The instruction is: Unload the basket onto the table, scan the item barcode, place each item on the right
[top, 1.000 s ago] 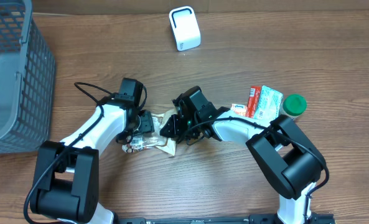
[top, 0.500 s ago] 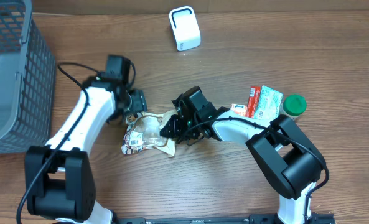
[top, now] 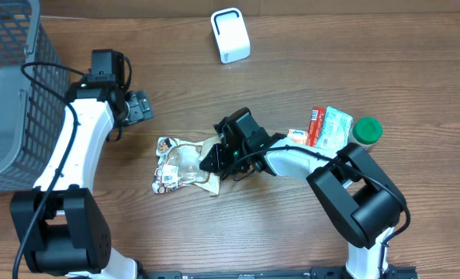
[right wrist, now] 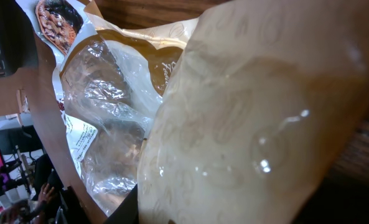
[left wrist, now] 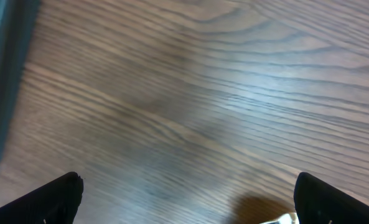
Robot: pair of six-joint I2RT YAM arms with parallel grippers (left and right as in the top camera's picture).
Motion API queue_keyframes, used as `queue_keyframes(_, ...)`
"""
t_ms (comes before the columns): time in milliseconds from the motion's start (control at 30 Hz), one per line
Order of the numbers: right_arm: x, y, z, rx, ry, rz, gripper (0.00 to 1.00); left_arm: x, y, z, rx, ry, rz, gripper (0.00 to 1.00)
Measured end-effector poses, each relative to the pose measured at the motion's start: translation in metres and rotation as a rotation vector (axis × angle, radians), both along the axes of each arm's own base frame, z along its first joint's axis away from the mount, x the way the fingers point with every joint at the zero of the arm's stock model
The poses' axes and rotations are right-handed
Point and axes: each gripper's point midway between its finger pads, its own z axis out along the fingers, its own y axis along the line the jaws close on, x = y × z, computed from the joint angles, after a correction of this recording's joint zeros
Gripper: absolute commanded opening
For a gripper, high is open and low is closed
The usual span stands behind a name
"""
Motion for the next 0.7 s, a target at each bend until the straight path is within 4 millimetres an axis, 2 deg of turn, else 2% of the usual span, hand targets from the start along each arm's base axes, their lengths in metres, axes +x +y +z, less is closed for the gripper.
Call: queue_keyframes(700,0.0005,-0.0005,-0.0001,0.000,-0.010,0.008,0.04,-0.0005,0.0033,0.0005,0.017,0.001,0.006,1.00)
